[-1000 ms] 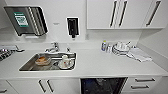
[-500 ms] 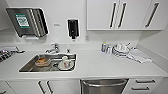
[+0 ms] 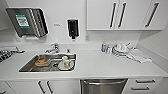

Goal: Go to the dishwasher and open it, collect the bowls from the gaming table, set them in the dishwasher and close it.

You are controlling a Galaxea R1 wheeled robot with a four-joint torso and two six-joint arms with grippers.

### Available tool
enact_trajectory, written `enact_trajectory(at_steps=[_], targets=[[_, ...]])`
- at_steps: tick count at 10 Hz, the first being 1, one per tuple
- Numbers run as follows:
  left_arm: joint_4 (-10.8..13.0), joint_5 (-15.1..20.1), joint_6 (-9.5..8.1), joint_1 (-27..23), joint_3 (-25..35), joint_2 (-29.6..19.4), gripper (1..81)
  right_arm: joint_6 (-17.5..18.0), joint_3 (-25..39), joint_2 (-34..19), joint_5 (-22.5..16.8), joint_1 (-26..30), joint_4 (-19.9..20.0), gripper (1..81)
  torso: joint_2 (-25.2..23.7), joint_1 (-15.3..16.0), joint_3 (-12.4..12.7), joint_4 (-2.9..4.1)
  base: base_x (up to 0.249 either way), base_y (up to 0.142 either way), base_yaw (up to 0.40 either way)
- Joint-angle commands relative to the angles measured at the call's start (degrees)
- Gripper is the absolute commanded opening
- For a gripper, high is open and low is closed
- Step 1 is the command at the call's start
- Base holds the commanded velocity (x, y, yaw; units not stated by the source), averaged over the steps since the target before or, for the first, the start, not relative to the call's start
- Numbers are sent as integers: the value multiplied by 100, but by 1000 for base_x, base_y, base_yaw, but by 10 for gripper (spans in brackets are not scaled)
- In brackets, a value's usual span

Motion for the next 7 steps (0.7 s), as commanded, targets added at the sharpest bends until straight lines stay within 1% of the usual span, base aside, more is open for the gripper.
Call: enact_trajectory(at_steps=[1, 2, 3, 4, 5, 7], targets=[[66, 83, 24, -198, -70, -71, 811, -270, -756, 299, -539, -71, -643, 811, 0, 0, 0, 0, 0, 0, 0], [57, 83, 24, -198, -79, -80, 811, -279, -1108, 493, -459, -282, -643, 811, -2, 0, 0, 0, 0, 0, 0], [22, 83, 24, -206, -200, -72, 811, -287, -1552, 780, -198, -467, -722, 811, -2, 0, 0, 0, 0, 0, 0], [13, 74, 24, -207, -280, -63, 811, -279, -1877, 974, -74, -572, -758, 811, -2, 0, 2, 0, 0, 0, 0], [13, 39, 24, -233, -307, -54, 811, -296, -2277, 1161, -55, -678, -749, 811, -2, 0, 2, 0, 0, 0, 0], [13, -102, 6, -250, -307, -54, 811, -314, -2855, 1458, -11, -862, -758, 811, -5, 0, 5, 0, 0, 0, 0]])
